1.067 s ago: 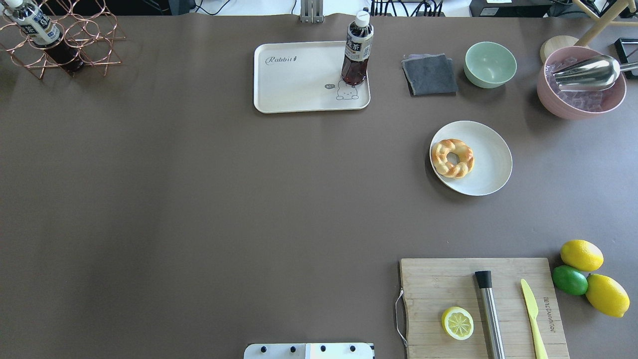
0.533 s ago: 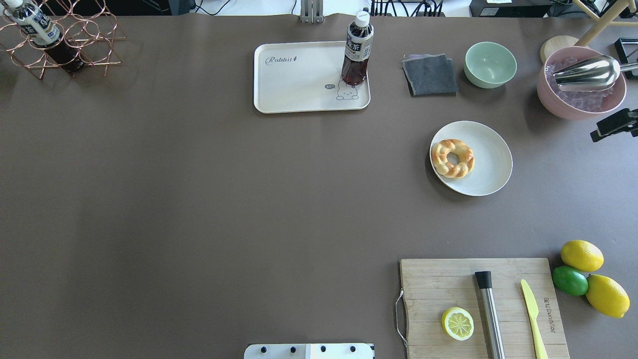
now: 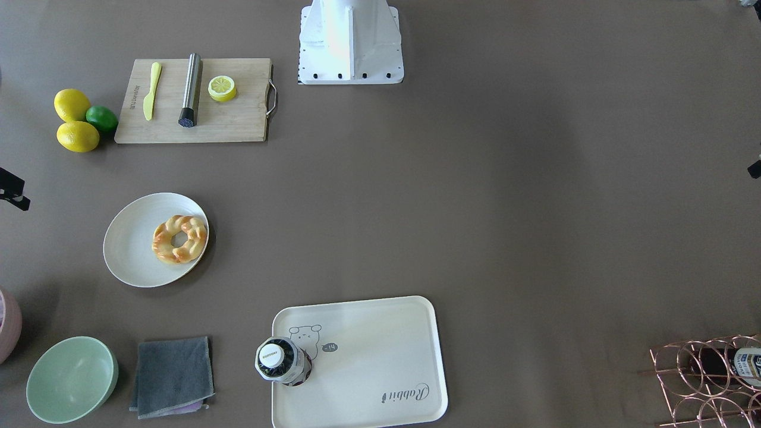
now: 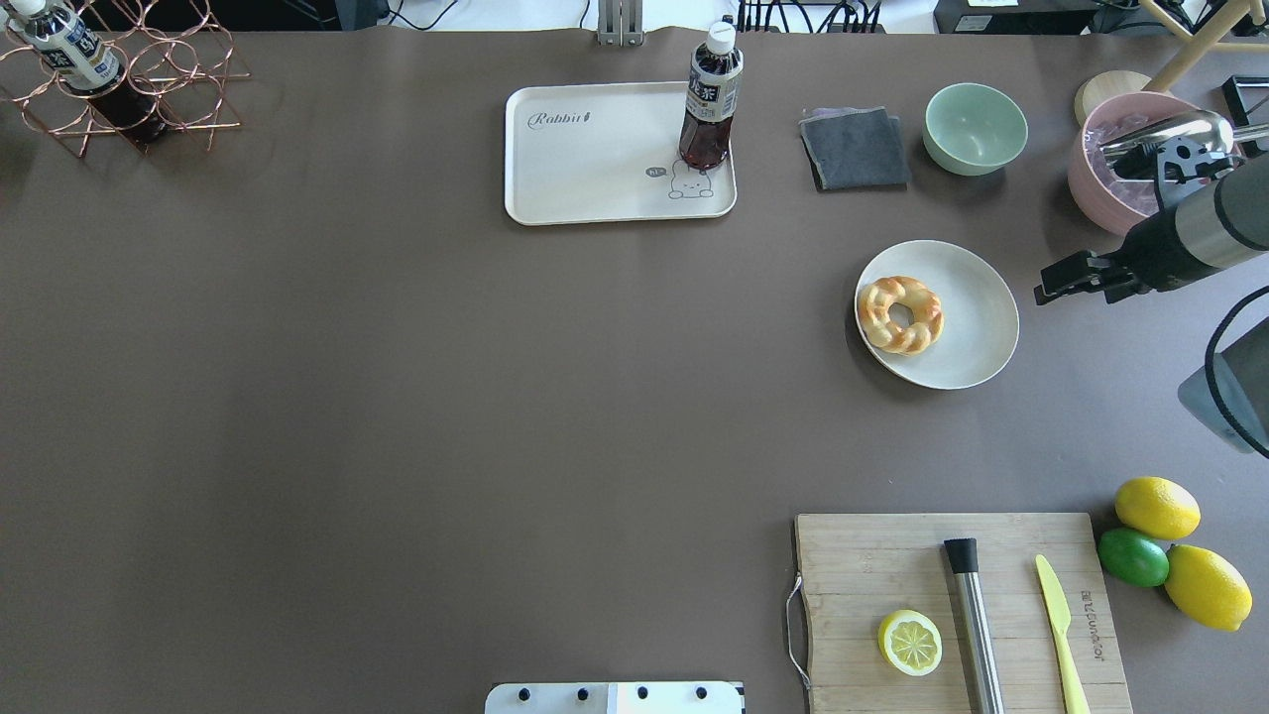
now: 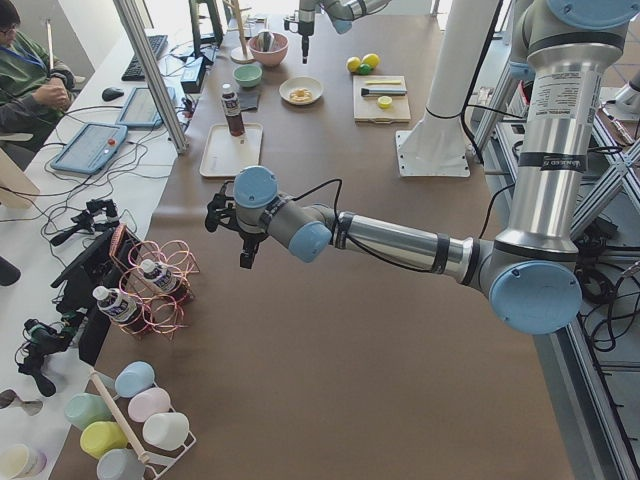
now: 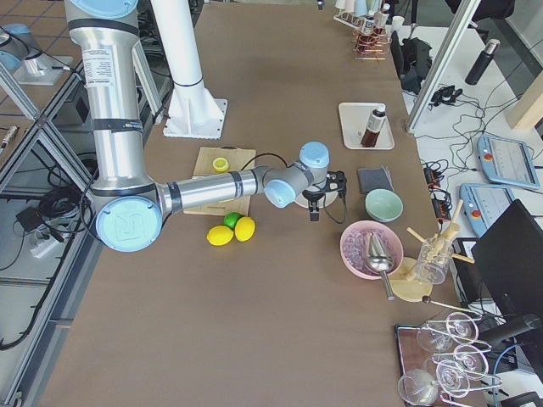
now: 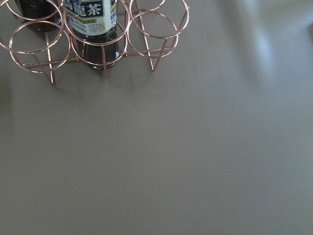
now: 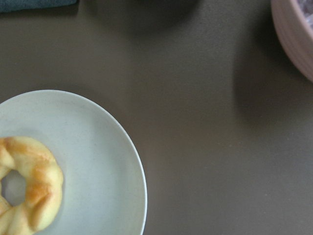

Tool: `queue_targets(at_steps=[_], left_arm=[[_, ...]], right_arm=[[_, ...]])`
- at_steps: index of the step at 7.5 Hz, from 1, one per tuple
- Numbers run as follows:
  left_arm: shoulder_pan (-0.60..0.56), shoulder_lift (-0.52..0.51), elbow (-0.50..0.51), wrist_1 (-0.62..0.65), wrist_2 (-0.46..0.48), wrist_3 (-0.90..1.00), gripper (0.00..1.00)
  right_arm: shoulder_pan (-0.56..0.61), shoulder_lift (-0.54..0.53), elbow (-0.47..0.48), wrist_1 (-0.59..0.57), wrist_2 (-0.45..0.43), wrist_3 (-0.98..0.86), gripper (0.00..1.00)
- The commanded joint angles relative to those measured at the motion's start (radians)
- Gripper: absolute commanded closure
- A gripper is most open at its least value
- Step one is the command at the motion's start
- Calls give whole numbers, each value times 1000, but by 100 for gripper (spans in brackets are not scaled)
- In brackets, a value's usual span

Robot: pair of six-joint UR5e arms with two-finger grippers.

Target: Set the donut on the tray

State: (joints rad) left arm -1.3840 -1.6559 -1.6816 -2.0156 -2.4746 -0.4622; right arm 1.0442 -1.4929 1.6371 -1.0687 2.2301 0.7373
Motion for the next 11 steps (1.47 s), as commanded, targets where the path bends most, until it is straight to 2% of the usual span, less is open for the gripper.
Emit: queue_targets(at_steps=[1,3,5,6,8,11], left_arm=[[14,-1,0,-32,2,-38,1],[14,-2,-1,-32,2,-38,1],[14,-10,-1,-32,2,-38,1],[14,-12,-1,-32,2,-38,1],[14,-10,-1,-32,2,-38,1],[14,-10,-1,-34,3,-36,1]], right_arm=[[-110,29,-19,79,-87,166,17],[-137,28,-81,188,-95,246,36],[-141,23,-172,303,-107,249,38],[-141,25,-169,306,-107,266,49],[-141,28,-143,306,-102,326,100],[-138,23,-96,305,-95,327,100]])
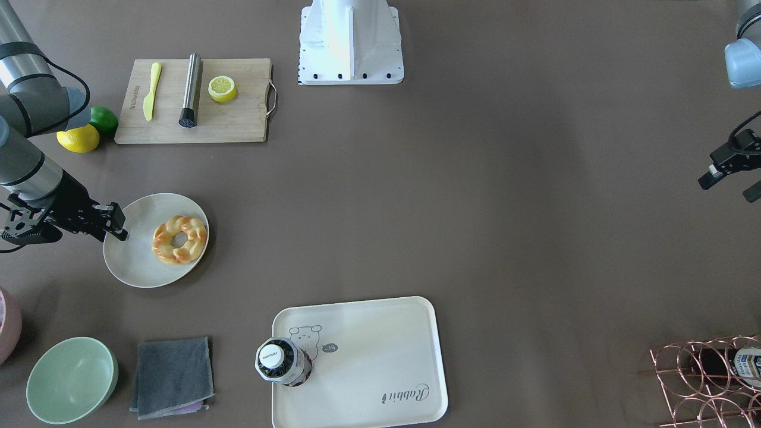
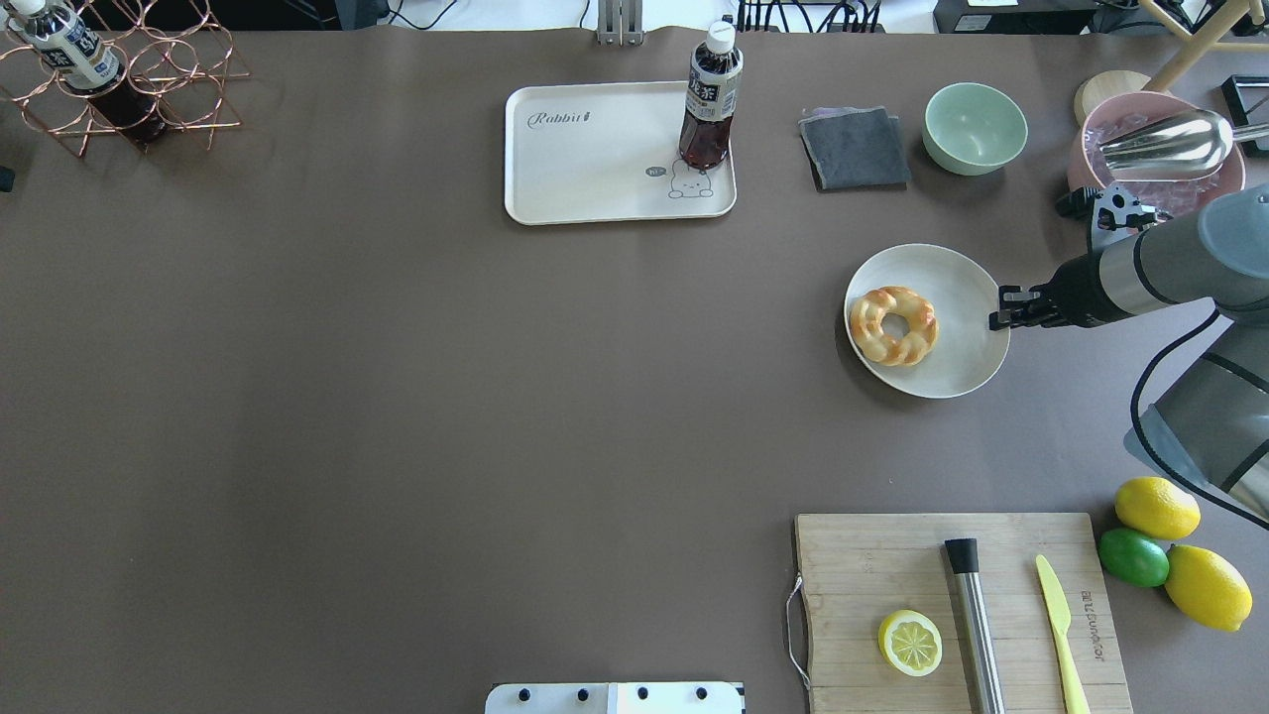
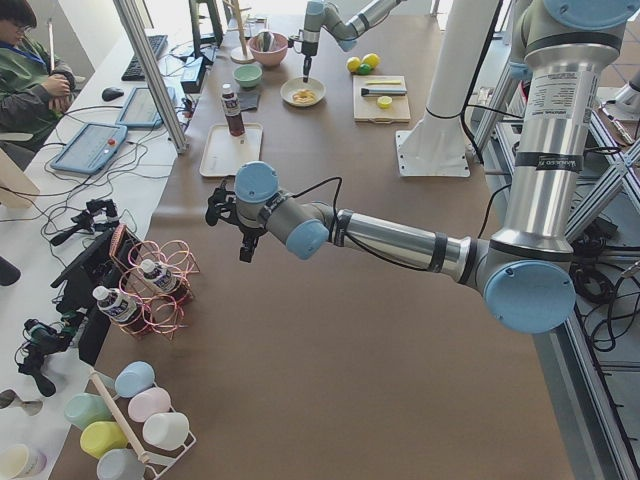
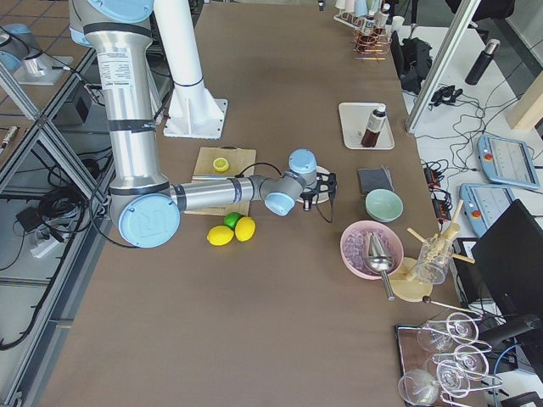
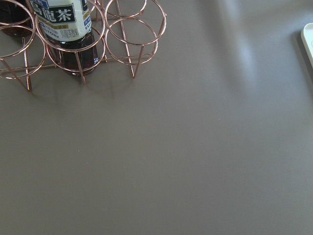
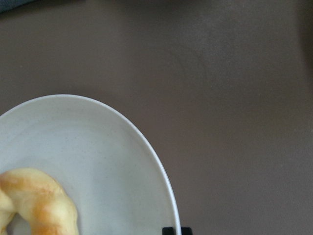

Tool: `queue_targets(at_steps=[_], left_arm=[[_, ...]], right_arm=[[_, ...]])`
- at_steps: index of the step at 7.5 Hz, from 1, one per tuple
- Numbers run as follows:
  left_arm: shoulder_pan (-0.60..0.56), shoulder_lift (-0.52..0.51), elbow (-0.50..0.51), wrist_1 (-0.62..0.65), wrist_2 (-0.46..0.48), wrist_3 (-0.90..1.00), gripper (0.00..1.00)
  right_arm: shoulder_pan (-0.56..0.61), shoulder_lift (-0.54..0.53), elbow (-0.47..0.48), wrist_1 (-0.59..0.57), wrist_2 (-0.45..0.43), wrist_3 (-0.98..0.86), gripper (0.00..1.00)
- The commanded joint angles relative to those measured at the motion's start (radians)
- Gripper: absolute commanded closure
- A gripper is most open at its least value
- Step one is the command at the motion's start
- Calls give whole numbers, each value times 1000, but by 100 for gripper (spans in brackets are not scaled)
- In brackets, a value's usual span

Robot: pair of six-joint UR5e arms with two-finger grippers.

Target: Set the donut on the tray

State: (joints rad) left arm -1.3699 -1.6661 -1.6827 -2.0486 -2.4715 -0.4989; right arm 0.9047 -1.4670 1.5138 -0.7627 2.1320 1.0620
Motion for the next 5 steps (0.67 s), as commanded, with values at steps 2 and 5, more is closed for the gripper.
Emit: queue_targets(at_steps=[2,5], left_arm=[[0,-1,-5,1,-1,-4,1],[2,-50,-8,4,-4,-120,1]], right_arm=[[0,-1,89,-15,9,50,100],[-29,86,121,-29,17,183,100]])
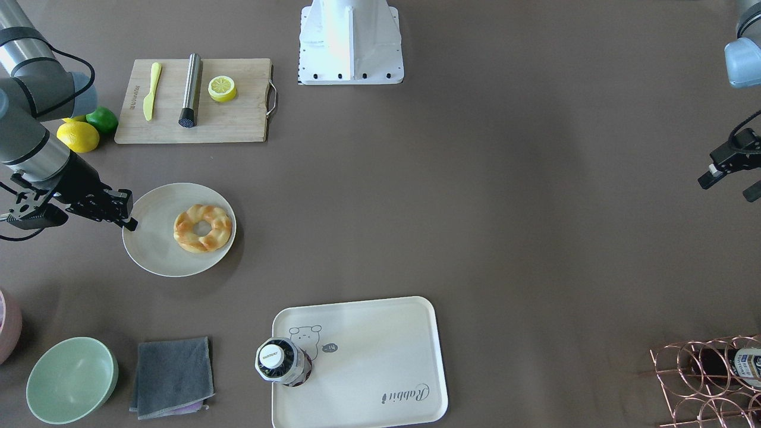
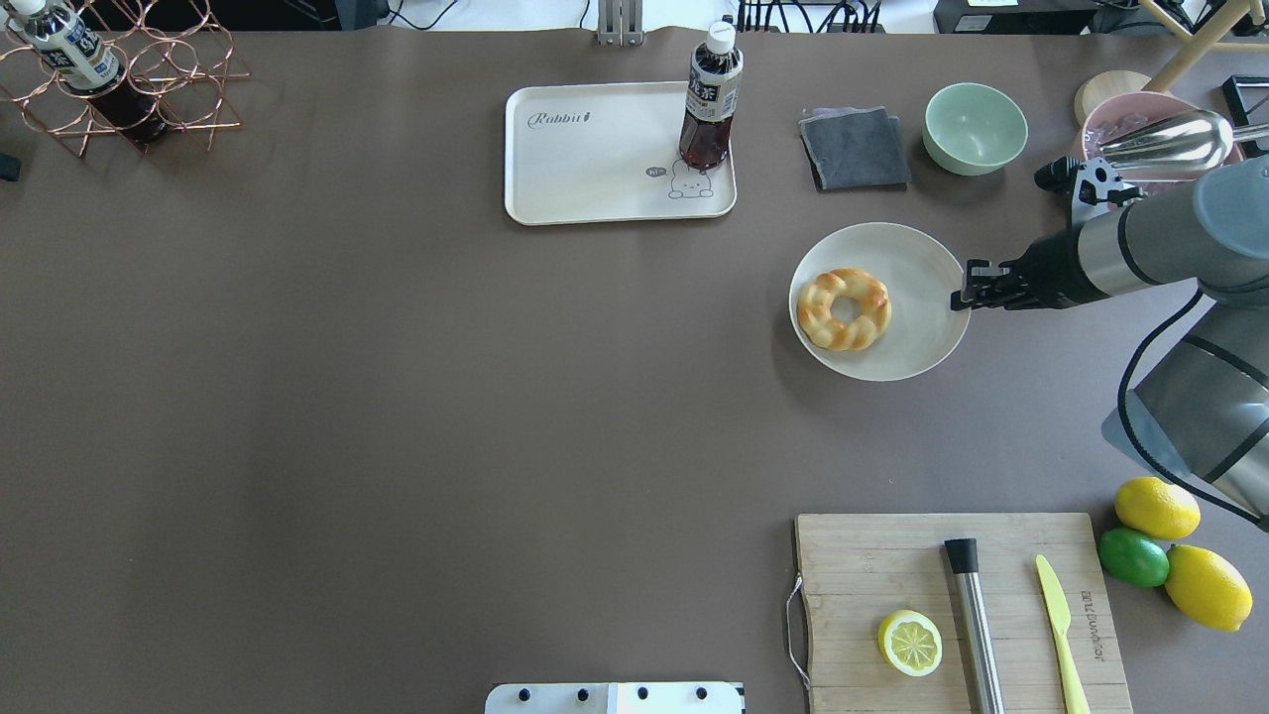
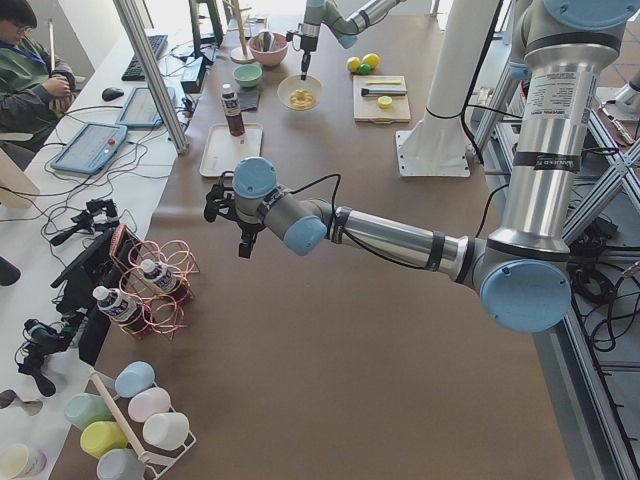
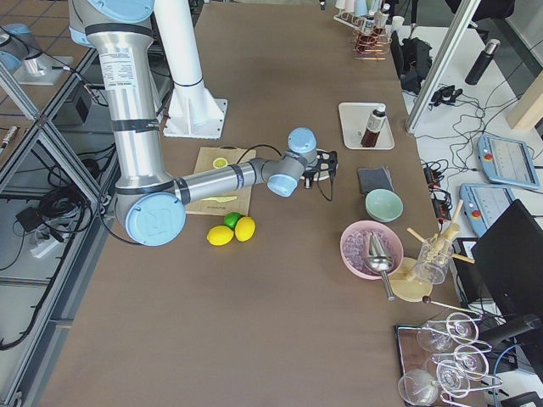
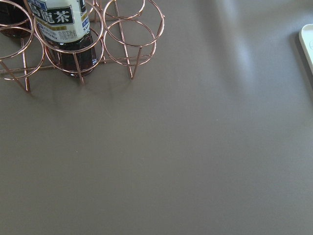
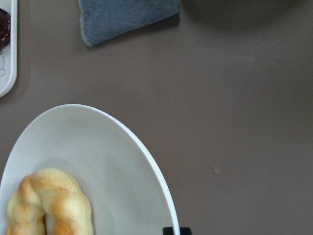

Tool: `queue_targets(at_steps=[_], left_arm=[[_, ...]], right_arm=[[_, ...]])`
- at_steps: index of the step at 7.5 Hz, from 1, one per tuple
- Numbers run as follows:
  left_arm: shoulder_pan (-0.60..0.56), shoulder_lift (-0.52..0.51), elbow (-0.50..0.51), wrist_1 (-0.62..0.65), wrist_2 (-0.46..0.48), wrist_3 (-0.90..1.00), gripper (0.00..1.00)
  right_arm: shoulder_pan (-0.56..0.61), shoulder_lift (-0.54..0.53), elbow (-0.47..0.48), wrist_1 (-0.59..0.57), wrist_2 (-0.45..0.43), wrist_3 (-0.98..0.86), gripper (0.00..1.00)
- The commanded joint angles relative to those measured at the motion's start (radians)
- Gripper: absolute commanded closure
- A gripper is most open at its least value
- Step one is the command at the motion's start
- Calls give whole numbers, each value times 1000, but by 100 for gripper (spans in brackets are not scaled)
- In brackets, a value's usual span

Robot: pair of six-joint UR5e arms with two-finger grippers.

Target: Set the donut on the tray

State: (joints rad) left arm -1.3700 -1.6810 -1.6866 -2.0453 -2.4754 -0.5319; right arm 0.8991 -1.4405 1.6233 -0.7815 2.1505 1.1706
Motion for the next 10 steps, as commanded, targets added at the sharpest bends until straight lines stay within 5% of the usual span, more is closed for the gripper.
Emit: queue_targets(at_steps=[1,3,7,10], left_arm=[[15,-48,-5,1,-8,-123,1],[75,-103,-5,-1,-2,-279,2],[218,-172,-76,-4,4,-523,3],[382,-230,-116,-3,168,-678,15]], right_arm=[[-48,107,12,-15,-9,127,100],[-122,254,13,-100,-82,269,100],[-278,624,12,-471,-268,478,100],[-338,736,10,-585,-340,552,100]])
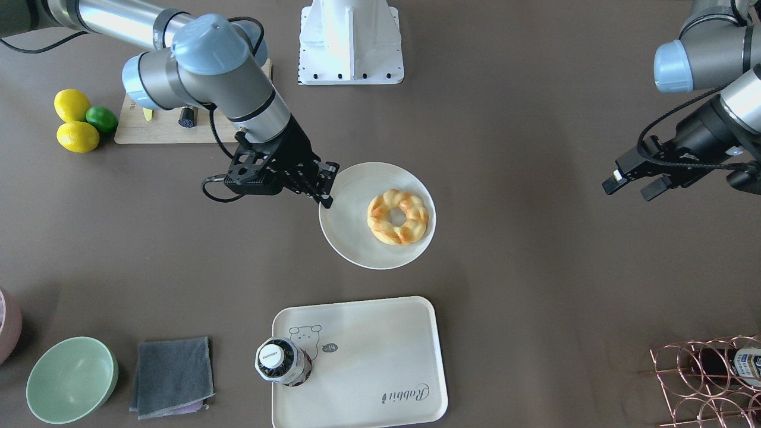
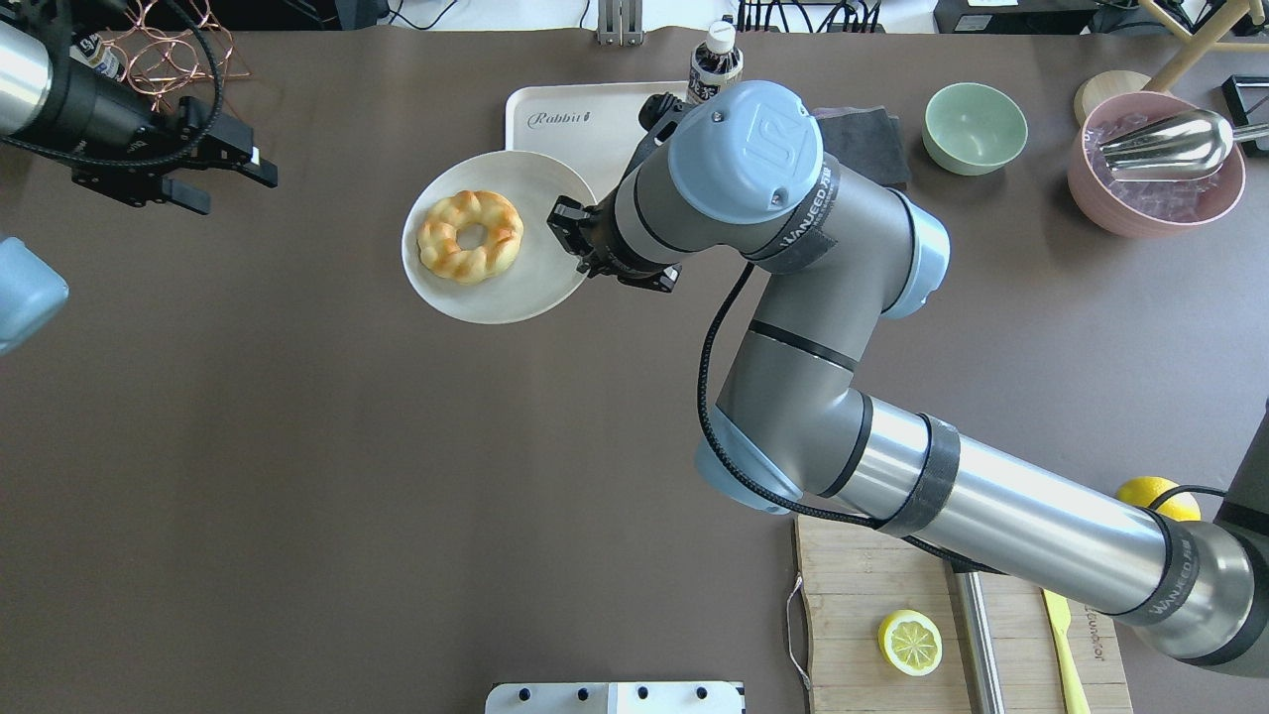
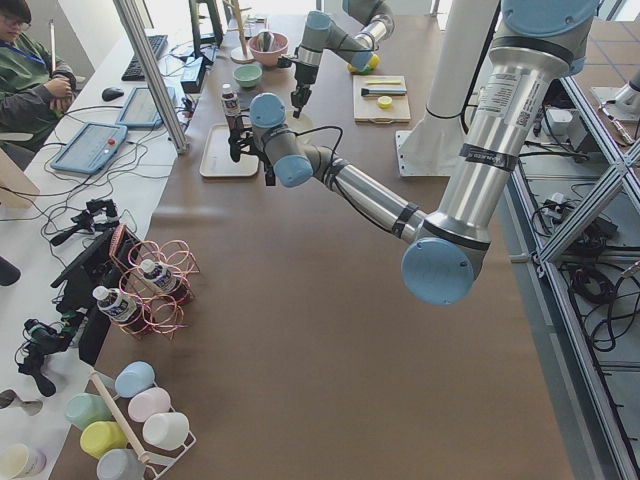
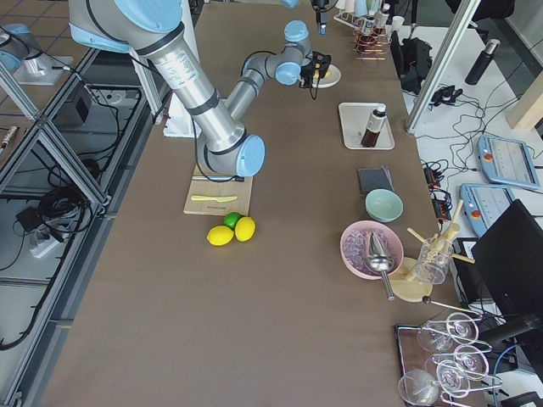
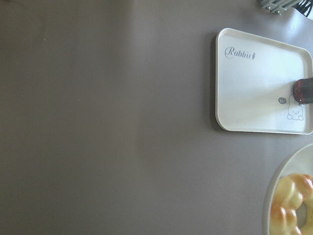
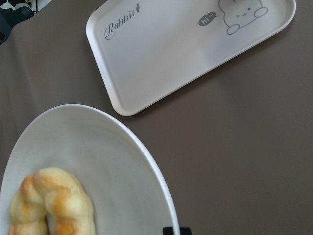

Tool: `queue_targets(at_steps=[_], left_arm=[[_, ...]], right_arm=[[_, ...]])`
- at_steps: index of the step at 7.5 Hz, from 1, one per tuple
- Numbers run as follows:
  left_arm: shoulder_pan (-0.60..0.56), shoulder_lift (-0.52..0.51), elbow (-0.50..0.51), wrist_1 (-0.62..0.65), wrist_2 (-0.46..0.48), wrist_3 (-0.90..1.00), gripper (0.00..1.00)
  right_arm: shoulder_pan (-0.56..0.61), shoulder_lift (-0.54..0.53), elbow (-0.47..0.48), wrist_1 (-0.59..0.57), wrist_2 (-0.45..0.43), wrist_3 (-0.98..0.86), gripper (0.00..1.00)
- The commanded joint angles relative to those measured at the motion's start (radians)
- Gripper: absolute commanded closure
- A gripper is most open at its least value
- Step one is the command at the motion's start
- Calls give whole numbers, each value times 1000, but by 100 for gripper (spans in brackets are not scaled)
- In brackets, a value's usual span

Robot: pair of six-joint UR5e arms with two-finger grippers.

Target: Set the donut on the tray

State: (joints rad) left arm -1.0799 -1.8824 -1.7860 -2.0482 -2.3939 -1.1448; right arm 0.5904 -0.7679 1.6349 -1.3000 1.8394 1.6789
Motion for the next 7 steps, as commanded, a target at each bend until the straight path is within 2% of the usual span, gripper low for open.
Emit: queue_targets(at_steps=[1,3,4,5,7], left_arm=[[94,-32,-21,0,88,-65,20],[94,-31,-33,0,85,-65,20],[94,-31,-35,0,84,-64,30],[95,-31,-36,0,84,-64,46],[97,-27,-43,2,84,-64,56]], right_arm=[[-37,78,-1,-77,-32,50,100],[-75,97,-12,-78,-97,73,100],[-80,101,-13,-78,-100,74,100],[-80,108,-18,-78,-101,74,100],[-81,122,-30,-78,-106,84,100]])
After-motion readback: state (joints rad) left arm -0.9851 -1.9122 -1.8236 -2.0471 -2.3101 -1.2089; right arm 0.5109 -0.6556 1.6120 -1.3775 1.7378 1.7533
